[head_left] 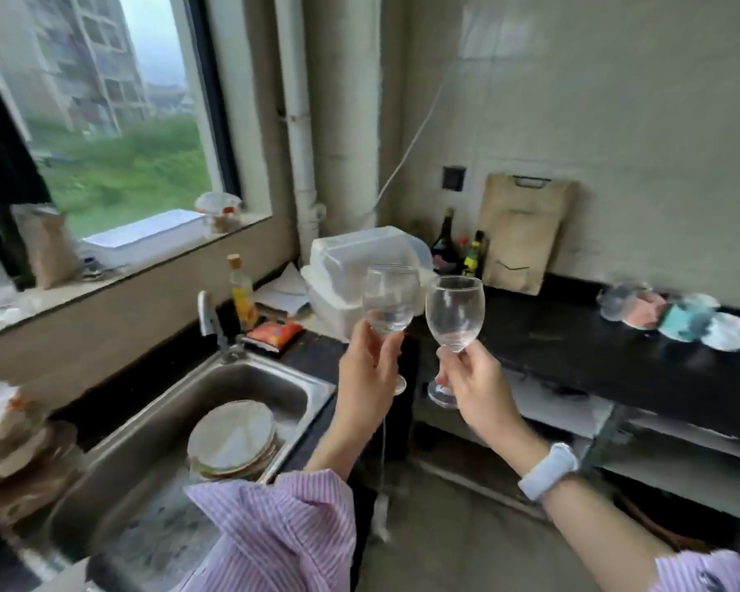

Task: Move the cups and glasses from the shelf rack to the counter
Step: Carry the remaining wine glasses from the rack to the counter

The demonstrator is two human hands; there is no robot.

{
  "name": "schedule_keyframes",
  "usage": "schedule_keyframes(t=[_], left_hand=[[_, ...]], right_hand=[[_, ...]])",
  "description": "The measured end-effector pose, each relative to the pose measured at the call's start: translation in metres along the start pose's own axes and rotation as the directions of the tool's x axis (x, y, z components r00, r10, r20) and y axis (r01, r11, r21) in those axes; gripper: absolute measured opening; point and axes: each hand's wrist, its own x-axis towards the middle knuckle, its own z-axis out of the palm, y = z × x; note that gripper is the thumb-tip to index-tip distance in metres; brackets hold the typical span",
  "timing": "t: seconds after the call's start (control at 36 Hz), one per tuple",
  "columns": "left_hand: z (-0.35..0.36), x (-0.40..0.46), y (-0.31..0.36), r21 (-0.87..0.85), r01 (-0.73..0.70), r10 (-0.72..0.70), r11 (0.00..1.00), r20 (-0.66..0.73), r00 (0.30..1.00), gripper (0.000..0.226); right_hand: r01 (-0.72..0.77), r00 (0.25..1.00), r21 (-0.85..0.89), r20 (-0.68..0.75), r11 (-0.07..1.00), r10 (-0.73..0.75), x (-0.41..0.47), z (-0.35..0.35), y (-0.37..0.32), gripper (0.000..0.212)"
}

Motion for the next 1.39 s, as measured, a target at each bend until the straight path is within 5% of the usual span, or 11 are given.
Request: schedule_keyframes(t=[0.39, 0.81, 1.14, 1.39], left_hand=[[0.294, 0.048, 0.022, -0.243, -0.029, 0.141, 0.97, 0.455, 0.879, 0.008], [0.553, 0.164, -0.023, -0.295, 0.067, 0.148, 0.953, 0.649, 0.746, 0.015], [0.71, 0.19, -0.107, -0.151, 0.378, -0.15, 0.914, 0.738, 0.658, 0.027], [0.808, 0.193, -0.192, 0.029, 0.507, -0.386, 0.861, 0.687, 0.616, 0.032]], right_hand=[[-0.184, 0.897, -0.154, -0.431, 0.971, 0.101, 0.038, -0.236, 0.116, 0.021], [-0.441, 0.755, -0.106, -0.581, 0.891, 0.304, 0.171, -0.396, 0.248, 0.02], [-0.558, 0.654, 0.07, -0.576, 0.827, 0.49, 0.229, -0.478, 0.399, 0.013], [-0.655, 0.671, 0.006, -0.454, 0.755, 0.586, 0.289, -0.519, 0.539, 0.01]])
